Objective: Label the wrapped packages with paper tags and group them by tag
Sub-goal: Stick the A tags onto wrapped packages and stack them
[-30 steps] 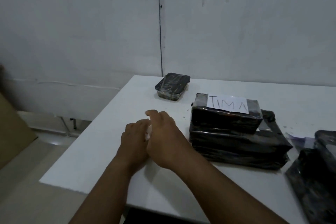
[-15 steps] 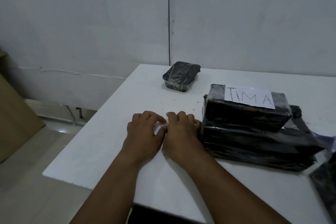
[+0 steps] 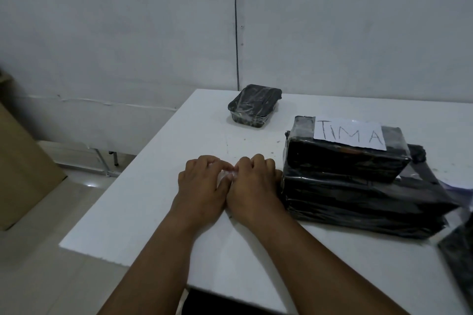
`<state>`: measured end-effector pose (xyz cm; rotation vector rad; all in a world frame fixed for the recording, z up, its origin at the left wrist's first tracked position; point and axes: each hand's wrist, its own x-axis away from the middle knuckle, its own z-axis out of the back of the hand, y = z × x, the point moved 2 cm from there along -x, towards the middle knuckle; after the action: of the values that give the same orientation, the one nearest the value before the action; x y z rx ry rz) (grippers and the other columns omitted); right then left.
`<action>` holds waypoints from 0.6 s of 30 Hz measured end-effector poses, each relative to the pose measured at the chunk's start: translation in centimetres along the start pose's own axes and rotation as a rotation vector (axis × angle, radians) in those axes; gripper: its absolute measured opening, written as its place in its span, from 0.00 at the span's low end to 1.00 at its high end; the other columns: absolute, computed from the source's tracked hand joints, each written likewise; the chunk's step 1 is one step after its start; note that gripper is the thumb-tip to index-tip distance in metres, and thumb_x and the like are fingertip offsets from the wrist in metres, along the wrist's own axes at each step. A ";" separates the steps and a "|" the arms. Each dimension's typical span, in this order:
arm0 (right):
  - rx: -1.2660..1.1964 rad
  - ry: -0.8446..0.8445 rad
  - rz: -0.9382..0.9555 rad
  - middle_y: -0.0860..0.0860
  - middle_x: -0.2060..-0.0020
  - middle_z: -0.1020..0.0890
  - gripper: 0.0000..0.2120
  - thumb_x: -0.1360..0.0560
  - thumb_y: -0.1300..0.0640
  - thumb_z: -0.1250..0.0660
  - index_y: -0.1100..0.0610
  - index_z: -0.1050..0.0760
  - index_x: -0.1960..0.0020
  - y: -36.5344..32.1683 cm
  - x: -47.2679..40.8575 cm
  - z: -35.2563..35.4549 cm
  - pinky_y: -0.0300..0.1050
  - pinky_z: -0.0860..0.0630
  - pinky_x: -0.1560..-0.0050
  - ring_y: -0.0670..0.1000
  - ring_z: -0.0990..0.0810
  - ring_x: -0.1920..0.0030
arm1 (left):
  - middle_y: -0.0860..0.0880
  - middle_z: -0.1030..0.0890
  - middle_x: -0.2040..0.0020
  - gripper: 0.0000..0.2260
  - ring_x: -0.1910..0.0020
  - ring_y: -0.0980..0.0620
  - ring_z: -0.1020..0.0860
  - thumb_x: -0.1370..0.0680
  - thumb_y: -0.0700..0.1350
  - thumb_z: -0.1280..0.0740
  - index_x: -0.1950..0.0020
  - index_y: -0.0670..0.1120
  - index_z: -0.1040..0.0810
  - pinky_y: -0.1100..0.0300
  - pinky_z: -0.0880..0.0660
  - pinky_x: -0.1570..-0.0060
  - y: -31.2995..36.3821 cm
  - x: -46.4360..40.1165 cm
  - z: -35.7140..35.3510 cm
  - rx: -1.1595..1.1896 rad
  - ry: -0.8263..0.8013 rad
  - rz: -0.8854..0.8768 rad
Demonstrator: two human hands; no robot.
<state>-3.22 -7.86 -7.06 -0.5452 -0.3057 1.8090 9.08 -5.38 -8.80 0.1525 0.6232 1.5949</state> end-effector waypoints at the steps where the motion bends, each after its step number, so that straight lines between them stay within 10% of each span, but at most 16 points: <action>1: -0.004 0.010 0.008 0.52 0.40 0.28 0.11 0.20 0.50 0.42 0.53 0.28 0.40 0.0 0.0 0.1 0.45 0.55 0.58 0.55 0.33 0.37 | 0.61 0.26 0.41 0.09 0.36 0.57 0.34 0.17 0.53 0.41 0.41 0.60 0.23 0.60 0.43 0.41 0.1 0.1 0.0 0.019 0.011 -0.004; 7: -0.057 0.072 0.098 0.49 0.45 0.25 0.07 0.20 0.55 0.40 0.51 0.27 0.43 0.1 0.5 0.9 0.44 0.53 0.59 0.53 0.31 0.42 | 0.64 0.20 0.53 0.03 0.48 0.62 0.25 0.18 0.50 0.34 0.50 0.58 0.24 0.54 0.31 0.44 0.1 0.2 0.4 0.199 0.102 -0.020; 14: -0.165 0.208 0.142 0.49 0.48 0.23 0.05 0.20 0.52 0.37 0.50 0.25 0.45 -0.2 1.1 1.2 0.41 0.49 0.56 0.53 0.28 0.48 | 0.60 0.17 0.55 0.06 0.53 0.58 0.19 0.21 0.40 0.28 0.53 0.51 0.20 0.72 0.29 0.54 0.1 0.6 2.2 0.471 0.281 -0.006; 18: -0.222 0.255 0.171 0.50 0.48 0.23 0.09 0.20 0.51 0.39 0.51 0.26 0.42 -1.4 1.5 2.3 0.52 0.27 0.51 0.55 0.26 0.50 | 0.60 0.16 0.53 0.05 0.51 0.59 0.18 0.21 0.43 0.28 0.52 0.54 0.20 0.70 0.25 0.50 0.1 0.4 4.3 0.567 0.430 0.000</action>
<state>-3.59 -5.91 -4.76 -0.9744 -0.2924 1.8546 10.85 -3.74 -5.28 0.2291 1.4055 1.4212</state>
